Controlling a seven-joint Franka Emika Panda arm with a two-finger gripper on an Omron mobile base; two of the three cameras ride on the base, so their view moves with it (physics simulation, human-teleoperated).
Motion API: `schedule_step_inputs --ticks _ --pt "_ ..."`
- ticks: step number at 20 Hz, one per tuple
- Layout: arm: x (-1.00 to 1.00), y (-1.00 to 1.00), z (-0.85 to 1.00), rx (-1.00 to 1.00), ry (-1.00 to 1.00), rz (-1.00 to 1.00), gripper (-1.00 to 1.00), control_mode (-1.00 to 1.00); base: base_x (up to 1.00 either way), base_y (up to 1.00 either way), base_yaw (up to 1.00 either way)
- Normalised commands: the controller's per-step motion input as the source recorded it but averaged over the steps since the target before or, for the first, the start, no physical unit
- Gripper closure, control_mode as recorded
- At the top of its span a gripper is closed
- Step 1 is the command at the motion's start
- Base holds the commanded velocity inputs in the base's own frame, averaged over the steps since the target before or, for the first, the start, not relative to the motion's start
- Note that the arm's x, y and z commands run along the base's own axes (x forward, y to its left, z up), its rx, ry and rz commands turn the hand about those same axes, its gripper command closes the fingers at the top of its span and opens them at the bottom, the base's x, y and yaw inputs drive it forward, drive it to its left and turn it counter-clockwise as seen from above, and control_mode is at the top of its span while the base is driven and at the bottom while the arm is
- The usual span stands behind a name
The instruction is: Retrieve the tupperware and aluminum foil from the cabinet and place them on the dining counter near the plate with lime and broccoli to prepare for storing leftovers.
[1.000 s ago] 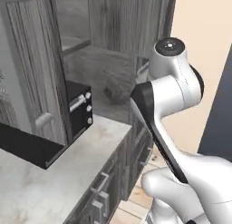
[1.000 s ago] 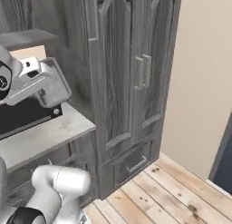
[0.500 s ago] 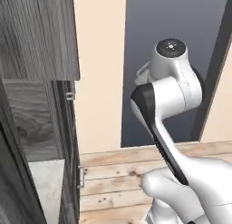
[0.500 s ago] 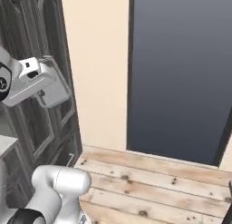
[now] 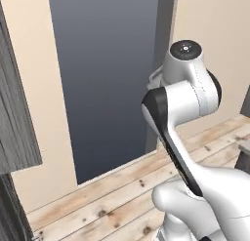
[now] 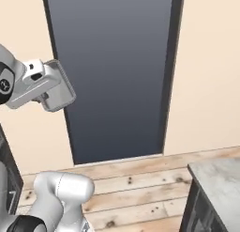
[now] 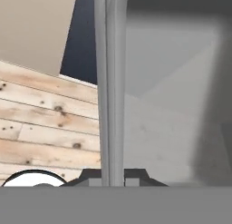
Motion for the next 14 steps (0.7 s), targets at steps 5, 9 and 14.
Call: schedule_step_inputs --ticks 5,9,14 --pt "0.0 0.0 0.0 0.0 0.0 0.0 1.0 1.0 0.99 0.19 -0.44" --pt "0.0 0.0 0.0 0.0 0.0 0.0 1.0 1.0 0.96 0.13 -0.5" --pt "0.0 0.0 0.0 0.0 0.0 0.0 1.0 1.0 0.62 0.04 -0.64"
